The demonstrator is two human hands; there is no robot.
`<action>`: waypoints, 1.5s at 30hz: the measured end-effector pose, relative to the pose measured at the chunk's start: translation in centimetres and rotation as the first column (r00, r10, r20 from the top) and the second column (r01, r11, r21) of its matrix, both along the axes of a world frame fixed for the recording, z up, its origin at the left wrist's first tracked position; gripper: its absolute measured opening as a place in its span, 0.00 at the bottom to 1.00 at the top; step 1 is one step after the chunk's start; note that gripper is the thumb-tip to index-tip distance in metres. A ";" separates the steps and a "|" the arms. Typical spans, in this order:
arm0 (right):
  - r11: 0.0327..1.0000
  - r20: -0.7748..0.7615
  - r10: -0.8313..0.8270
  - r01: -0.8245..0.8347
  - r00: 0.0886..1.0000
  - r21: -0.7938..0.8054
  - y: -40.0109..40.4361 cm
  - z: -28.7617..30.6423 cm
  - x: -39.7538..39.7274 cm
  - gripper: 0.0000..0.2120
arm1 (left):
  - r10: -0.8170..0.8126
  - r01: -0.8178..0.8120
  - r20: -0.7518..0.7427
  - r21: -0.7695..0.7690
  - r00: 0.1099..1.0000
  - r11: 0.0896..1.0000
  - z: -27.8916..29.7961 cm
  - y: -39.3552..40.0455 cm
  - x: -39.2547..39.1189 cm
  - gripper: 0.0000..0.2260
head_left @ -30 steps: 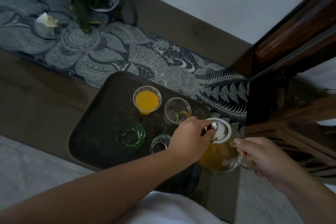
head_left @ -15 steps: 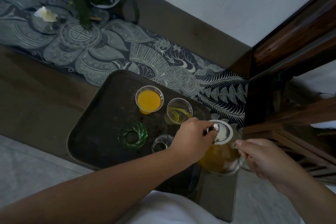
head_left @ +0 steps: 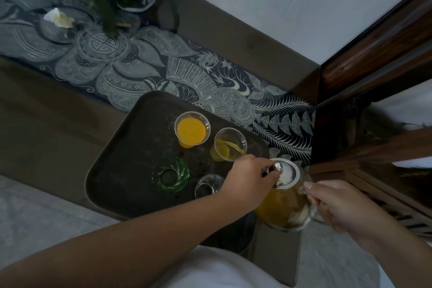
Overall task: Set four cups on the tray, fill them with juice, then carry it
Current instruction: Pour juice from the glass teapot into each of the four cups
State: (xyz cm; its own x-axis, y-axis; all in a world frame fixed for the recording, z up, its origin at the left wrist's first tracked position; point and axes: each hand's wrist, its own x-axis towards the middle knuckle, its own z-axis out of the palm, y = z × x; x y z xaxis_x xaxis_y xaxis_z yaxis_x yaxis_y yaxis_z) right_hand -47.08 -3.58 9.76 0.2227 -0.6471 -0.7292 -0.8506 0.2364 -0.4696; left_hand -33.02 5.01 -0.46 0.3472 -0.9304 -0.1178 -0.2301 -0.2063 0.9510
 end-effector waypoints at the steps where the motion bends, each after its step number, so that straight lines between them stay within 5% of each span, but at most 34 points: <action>1: 1.000 0.000 -0.003 0.003 1.000 0.000 0.0 0.0 0.0 0.16 | -0.006 0.006 -0.001 -0.004 1.000 1.000 0.0 0.0 0.0 0.10; 45: 1.000 -0.022 0.009 -0.008 1.000 0.026 0.7 2.1 -0.2 0.13 | -0.010 0.008 -0.096 -0.025 0.995 1.000 0.4 0.3 -0.3 0.08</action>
State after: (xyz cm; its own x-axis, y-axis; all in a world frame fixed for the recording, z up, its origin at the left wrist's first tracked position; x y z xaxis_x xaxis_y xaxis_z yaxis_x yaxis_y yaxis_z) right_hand -47.27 -2.90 11.90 0.2121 -0.6263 -0.7501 -0.8626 0.2407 -0.4449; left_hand -33.35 5.33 -0.02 0.3271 -0.9364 -0.1275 -0.1395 -0.1813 0.9735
